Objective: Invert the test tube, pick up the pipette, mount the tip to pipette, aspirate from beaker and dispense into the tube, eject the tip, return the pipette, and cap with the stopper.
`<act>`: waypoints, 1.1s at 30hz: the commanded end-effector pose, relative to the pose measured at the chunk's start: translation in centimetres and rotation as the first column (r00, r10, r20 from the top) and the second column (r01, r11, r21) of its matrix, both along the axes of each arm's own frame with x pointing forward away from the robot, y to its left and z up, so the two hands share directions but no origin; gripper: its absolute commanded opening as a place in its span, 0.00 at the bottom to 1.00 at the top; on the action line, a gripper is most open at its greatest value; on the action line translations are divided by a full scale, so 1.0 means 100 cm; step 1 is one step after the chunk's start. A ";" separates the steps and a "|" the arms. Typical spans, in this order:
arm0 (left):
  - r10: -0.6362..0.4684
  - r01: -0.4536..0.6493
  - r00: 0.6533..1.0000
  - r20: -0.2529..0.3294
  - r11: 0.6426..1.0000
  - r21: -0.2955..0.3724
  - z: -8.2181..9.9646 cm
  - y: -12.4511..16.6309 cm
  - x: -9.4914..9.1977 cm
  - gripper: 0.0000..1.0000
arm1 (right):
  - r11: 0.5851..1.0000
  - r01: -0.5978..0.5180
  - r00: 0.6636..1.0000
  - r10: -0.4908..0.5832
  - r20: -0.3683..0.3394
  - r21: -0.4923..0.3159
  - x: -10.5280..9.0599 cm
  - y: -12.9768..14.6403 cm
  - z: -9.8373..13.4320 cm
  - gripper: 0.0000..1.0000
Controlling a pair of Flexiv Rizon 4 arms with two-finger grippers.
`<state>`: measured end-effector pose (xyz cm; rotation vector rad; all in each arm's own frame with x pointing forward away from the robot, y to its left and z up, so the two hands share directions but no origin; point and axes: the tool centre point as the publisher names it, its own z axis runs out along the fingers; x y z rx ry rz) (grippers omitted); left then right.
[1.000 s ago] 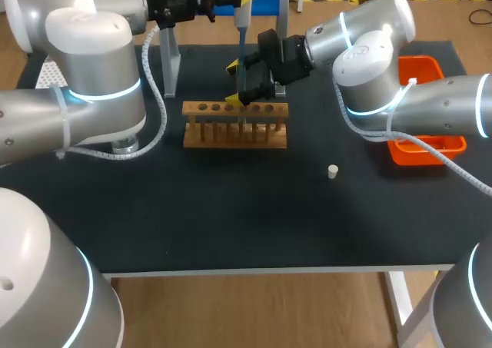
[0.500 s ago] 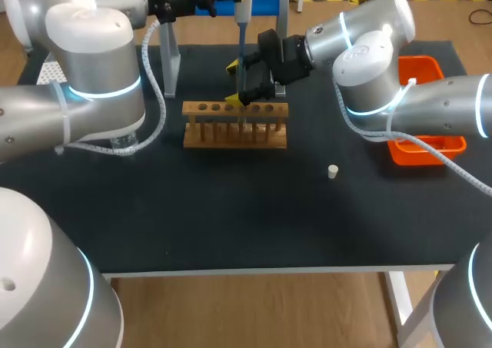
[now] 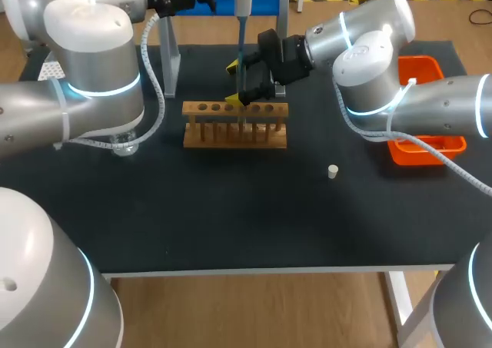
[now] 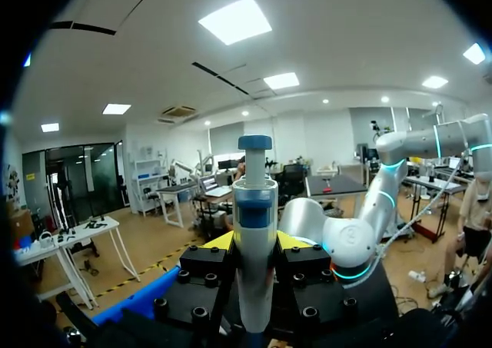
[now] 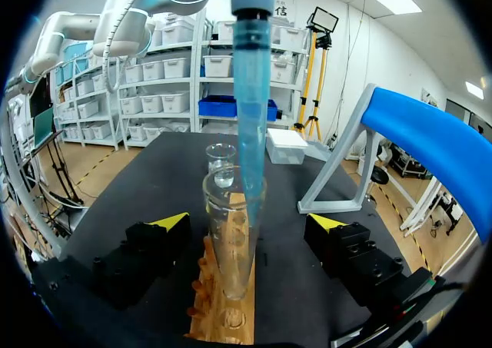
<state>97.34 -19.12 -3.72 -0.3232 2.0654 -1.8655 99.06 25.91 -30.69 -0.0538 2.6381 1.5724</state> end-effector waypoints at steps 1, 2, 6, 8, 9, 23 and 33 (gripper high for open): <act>0.002 -0.002 1.000 0.002 1.000 0.007 0.003 -0.001 -0.001 0.00 | 1.000 -0.003 1.000 0.003 -0.003 -0.002 0.001 -0.001 0.000 1.00; 0.002 -0.002 1.000 0.003 1.000 0.008 0.004 -0.002 -0.002 0.00 | 1.000 -0.003 1.000 0.003 -0.003 -0.002 0.001 -0.001 0.000 1.00; 0.003 -0.003 1.000 0.008 1.000 0.014 0.007 -0.003 -0.004 0.00 | 1.000 -0.003 1.000 0.003 -0.003 -0.002 0.001 -0.001 0.000 1.00; 0.003 -0.003 1.000 0.011 1.000 0.016 0.010 -0.003 -0.006 0.00 | 1.000 -0.003 1.000 0.003 -0.003 -0.002 0.001 -0.001 0.000 1.00; 0.003 -0.004 1.000 0.013 1.000 0.016 0.011 -0.004 -0.006 0.00 | 1.000 -0.003 1.000 0.003 -0.003 -0.002 0.001 -0.001 0.000 1.00; 0.003 -0.004 0.999 0.035 1.000 0.031 0.023 -0.008 -0.016 0.00 | 1.000 -0.003 1.000 0.003 -0.003 -0.002 0.001 -0.001 0.000 1.00; 0.006 -0.008 0.999 0.054 0.999 0.038 0.033 -0.010 -0.024 0.00 | 1.000 -0.003 1.000 0.003 -0.003 -0.002 0.001 -0.001 0.000 1.00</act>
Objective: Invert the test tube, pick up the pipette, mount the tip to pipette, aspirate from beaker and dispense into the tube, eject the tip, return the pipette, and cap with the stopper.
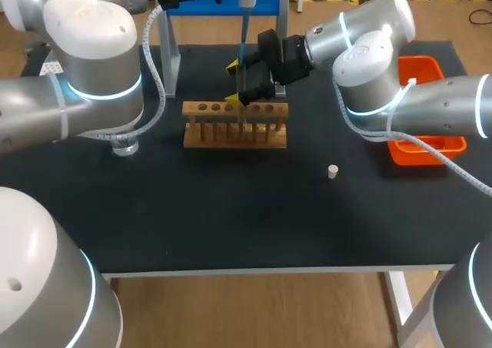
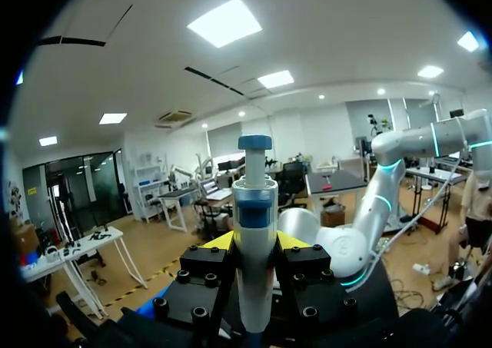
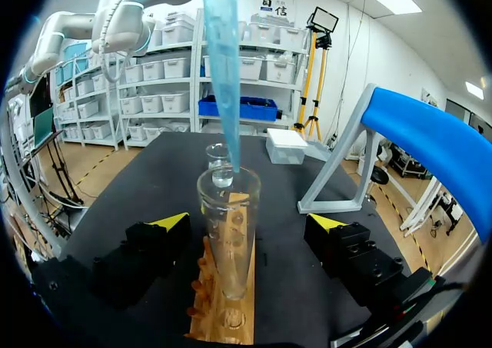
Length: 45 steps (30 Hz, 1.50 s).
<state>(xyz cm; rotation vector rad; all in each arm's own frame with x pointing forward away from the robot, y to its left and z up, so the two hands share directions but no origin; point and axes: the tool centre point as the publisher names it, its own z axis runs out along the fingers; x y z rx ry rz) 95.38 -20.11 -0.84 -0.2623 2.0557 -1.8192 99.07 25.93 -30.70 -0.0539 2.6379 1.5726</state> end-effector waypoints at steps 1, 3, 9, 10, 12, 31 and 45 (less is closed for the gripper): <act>0.007 -0.007 1.000 0.002 1.000 0.007 0.006 0.000 -0.005 0.00 | 1.000 -0.003 1.000 0.003 -0.003 -0.002 0.001 -0.001 0.000 1.00; 0.009 -0.009 1.000 0.009 1.000 0.009 0.009 0.000 -0.007 0.00 | 1.000 -0.003 1.000 0.003 -0.003 -0.002 0.001 -0.001 0.000 1.00; 0.024 -0.025 0.999 0.033 0.999 0.022 0.018 0.008 -0.016 0.00 | 1.000 -0.003 1.000 0.003 -0.003 -0.002 0.001 -0.001 0.000 1.00; 0.031 -0.032 0.999 0.040 0.999 0.026 0.019 0.013 -0.017 0.00 | 1.000 -0.003 1.000 0.003 -0.003 -0.002 0.001 -0.001 0.000 1.00; 0.059 -0.060 0.997 0.043 0.998 0.033 0.018 0.028 -0.021 0.00 | 1.000 -0.003 1.000 0.003 -0.003 -0.002 0.001 -0.001 0.000 1.00; 0.142 -0.143 0.986 -0.090 0.990 -0.006 -0.078 0.112 -0.081 0.00 | 1.000 -0.003 1.000 0.003 -0.003 -0.002 0.001 -0.001 0.000 1.00; -0.019 0.010 0.991 -0.133 0.998 -0.062 -0.118 0.052 -0.107 0.00 | 1.000 -0.003 1.000 0.003 -0.003 -0.002 0.001 -0.001 0.000 1.00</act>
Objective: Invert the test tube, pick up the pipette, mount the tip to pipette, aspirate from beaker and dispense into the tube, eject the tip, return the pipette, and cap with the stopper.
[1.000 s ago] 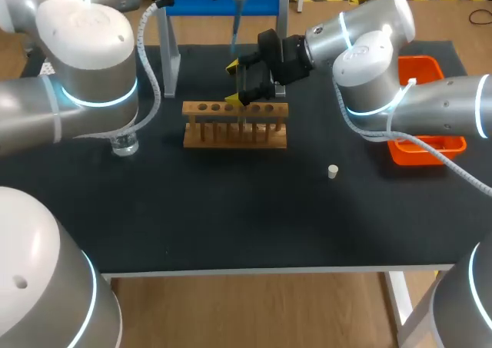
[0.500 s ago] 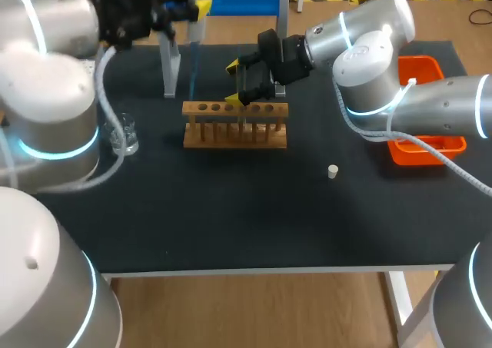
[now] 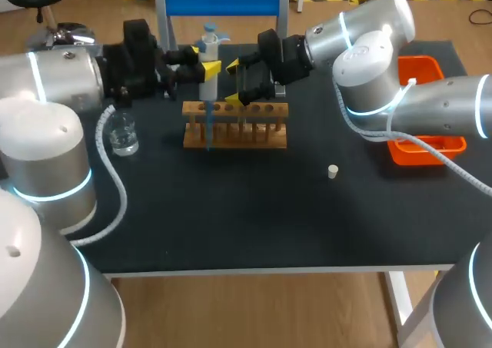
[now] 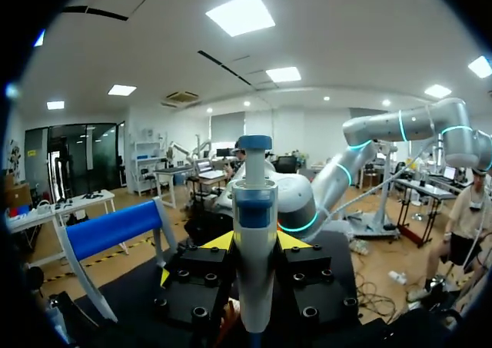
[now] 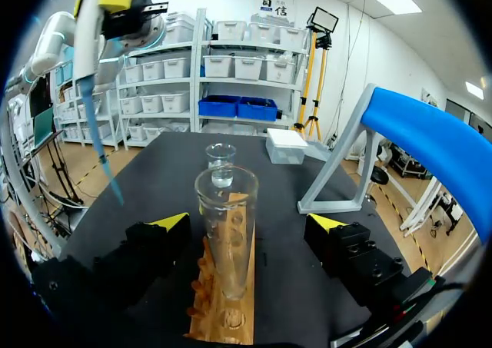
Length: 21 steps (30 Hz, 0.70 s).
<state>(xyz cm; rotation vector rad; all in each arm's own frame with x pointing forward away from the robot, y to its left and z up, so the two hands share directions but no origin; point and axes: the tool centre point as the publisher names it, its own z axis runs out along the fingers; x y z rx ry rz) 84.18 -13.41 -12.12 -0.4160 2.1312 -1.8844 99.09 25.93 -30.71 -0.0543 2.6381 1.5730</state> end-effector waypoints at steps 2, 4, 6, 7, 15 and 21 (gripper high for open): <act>-0.026 0.027 0.999 0.018 0.999 -0.035 -0.006 -0.023 0.004 0.00 | 1.000 -0.003 1.000 0.003 -0.002 -0.002 0.001 -0.001 0.001 1.00; -0.037 0.038 0.999 0.024 0.998 -0.042 -0.005 -0.030 0.002 0.00 | 1.000 -0.003 1.000 0.003 -0.002 -0.002 0.001 -0.001 0.001 1.00; -0.052 0.053 0.998 0.025 0.998 -0.041 -0.005 -0.036 0.001 0.00 | 1.000 -0.003 1.000 0.003 -0.002 -0.002 0.001 -0.001 0.001 1.00; -0.056 0.057 0.998 0.028 0.998 -0.042 -0.005 -0.039 0.000 0.00 | 1.000 -0.003 1.000 0.003 -0.002 -0.002 0.001 -0.001 0.001 1.00; -0.087 0.091 0.993 0.085 0.995 -0.048 0.002 -0.045 -0.005 0.00 | 1.000 -0.003 1.000 0.003 -0.002 -0.002 0.001 -0.001 0.001 1.00; -0.096 0.100 0.990 0.102 0.994 -0.043 0.004 -0.046 -0.007 0.00 | 1.000 -0.003 1.000 0.003 -0.002 -0.002 0.001 -0.001 0.001 1.00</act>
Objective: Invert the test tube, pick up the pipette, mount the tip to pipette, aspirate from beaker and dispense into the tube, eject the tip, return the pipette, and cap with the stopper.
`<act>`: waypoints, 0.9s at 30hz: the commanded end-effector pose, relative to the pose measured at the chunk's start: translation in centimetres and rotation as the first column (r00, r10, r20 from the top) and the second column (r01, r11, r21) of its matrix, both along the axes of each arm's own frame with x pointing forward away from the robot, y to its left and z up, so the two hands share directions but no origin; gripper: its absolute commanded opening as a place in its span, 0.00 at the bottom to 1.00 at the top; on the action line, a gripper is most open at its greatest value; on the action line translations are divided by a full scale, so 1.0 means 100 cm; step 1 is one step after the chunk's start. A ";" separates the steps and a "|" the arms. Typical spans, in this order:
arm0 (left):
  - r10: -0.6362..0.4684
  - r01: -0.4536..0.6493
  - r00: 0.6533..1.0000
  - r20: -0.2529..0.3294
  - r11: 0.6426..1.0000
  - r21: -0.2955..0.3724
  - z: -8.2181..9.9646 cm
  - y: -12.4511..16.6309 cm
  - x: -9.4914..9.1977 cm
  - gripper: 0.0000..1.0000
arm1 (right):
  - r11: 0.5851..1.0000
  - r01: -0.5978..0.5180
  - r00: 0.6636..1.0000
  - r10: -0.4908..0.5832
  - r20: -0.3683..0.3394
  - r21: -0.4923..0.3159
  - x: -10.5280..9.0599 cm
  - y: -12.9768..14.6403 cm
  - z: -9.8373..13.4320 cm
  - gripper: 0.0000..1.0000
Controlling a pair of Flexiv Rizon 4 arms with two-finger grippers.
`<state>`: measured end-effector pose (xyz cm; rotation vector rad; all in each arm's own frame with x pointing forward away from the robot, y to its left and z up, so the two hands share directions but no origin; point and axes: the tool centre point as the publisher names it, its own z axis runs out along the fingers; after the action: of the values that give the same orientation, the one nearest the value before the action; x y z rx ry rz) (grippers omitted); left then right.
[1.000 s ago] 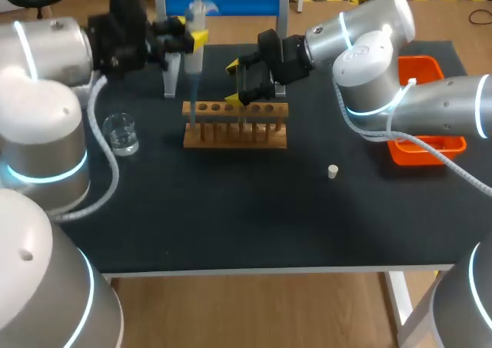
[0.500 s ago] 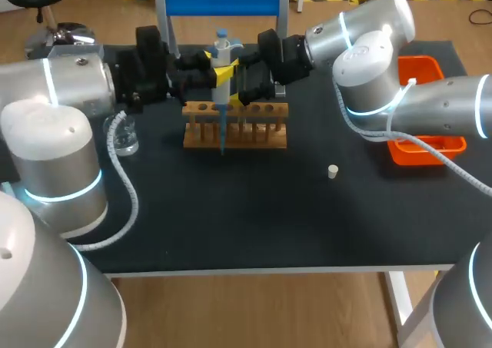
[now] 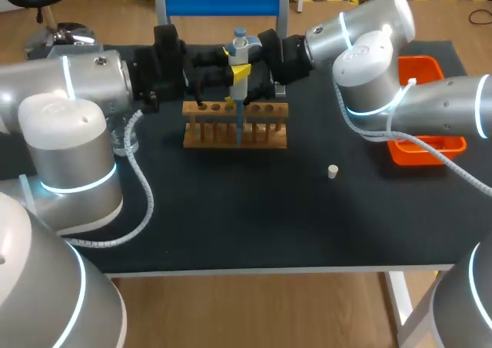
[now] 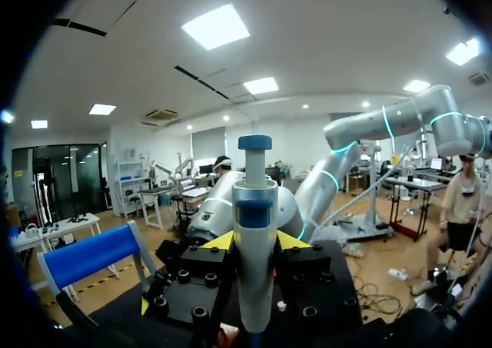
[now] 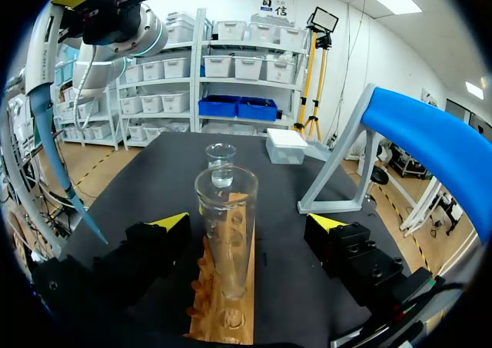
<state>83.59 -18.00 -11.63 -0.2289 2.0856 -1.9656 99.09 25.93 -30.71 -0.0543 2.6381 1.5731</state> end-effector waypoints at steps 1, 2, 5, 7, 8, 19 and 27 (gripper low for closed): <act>-0.002 0.002 1.000 0.003 1.000 -0.001 -0.001 0.000 -0.001 0.00 | 1.000 -0.003 1.000 0.003 -0.002 -0.003 0.001 -0.001 0.001 1.00; -0.005 0.005 1.000 0.004 1.000 0.001 -0.001 0.000 -0.001 0.00 | 1.000 -0.003 1.000 0.003 -0.002 -0.003 0.001 -0.001 0.001 1.00; -0.013 0.013 1.000 -0.004 1.000 0.016 -0.002 -0.001 -0.001 0.00 | 1.000 -0.003 1.000 0.003 -0.002 -0.003 0.001 -0.001 0.001 1.00; -0.018 0.018 1.000 -0.014 0.999 0.031 -0.003 -0.001 -0.001 0.00 | 1.000 -0.003 1.000 0.003 -0.002 -0.003 0.001 -0.001 0.001 1.00; -0.020 0.021 1.000 -0.013 0.999 0.037 -0.004 -0.002 -0.001 0.00 | 1.000 -0.003 1.000 0.003 -0.002 -0.003 0.001 -0.001 0.001 1.00; -0.037 0.038 0.999 -0.017 0.998 0.052 -0.006 -0.003 -0.001 0.00 | 1.000 -0.003 1.000 0.003 -0.002 -0.003 0.001 -0.001 0.001 1.00; -0.037 0.038 0.999 -0.017 0.998 0.052 -0.006 -0.003 -0.001 0.00 | 1.000 -0.003 1.000 0.004 -0.008 0.013 -0.013 -0.025 0.005 1.00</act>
<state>83.43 -18.31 -12.20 -0.2003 2.1624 -1.9320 98.71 24.95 -30.81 -0.0533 2.6400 1.5918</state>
